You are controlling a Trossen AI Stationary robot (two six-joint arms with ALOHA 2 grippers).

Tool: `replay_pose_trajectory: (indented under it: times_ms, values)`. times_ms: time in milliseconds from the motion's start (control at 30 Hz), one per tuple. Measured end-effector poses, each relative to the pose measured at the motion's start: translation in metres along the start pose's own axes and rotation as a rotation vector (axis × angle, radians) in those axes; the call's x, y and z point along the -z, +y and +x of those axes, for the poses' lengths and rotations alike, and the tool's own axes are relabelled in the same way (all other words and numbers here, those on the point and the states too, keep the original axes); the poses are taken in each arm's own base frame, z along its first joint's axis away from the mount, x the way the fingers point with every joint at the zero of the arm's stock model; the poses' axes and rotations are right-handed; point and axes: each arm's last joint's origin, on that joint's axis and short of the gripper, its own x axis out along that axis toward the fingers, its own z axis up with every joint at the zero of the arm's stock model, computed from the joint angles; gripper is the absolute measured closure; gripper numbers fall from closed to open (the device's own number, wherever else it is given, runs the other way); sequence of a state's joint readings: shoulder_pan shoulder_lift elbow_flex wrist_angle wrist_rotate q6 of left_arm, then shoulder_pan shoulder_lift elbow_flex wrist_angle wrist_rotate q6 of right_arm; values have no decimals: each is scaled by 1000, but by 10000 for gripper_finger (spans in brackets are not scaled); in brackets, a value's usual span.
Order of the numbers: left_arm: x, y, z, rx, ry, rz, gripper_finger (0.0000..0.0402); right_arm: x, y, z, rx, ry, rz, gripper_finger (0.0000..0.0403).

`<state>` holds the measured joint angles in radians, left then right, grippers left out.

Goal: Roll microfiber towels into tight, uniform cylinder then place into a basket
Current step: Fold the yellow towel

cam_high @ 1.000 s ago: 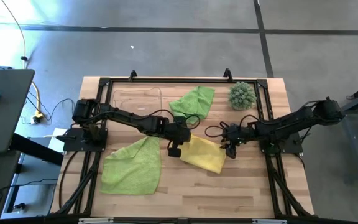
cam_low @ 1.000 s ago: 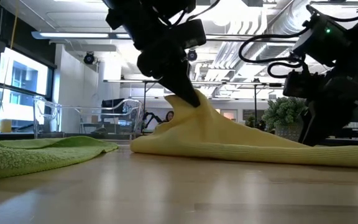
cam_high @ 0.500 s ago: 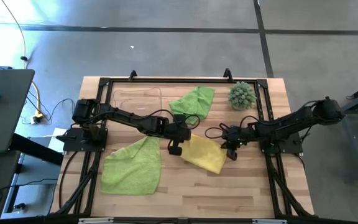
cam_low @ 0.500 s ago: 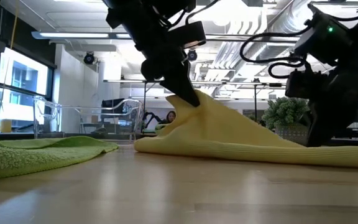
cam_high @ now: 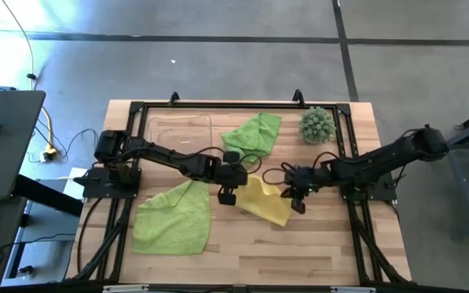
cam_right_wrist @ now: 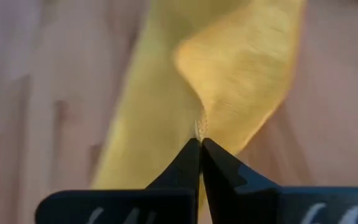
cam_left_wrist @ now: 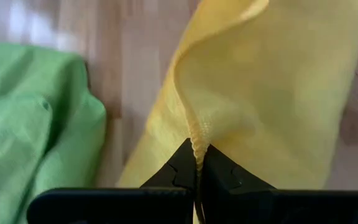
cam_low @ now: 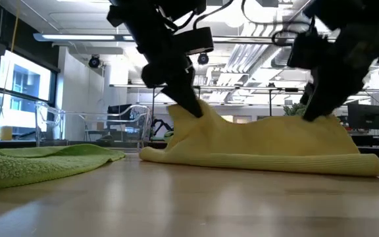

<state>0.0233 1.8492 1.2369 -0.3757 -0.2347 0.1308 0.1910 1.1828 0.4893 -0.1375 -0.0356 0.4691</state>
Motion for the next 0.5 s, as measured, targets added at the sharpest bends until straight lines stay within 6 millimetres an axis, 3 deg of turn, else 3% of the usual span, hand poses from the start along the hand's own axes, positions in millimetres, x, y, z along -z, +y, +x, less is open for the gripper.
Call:
replay_pose_trajectory:
  times_ms: [133,333,500]
  values:
    - [3,-8,-7,-7,43,-7,401,-11,23,-10,33,4,-56,402]
    - [-1,-16,-23,-77,15,10,401,-28,48,-37,249,-4,-107,402]
    - [-4,-23,-38,-36,-14,-28,401,-36,71,-46,148,-69,-41,403]
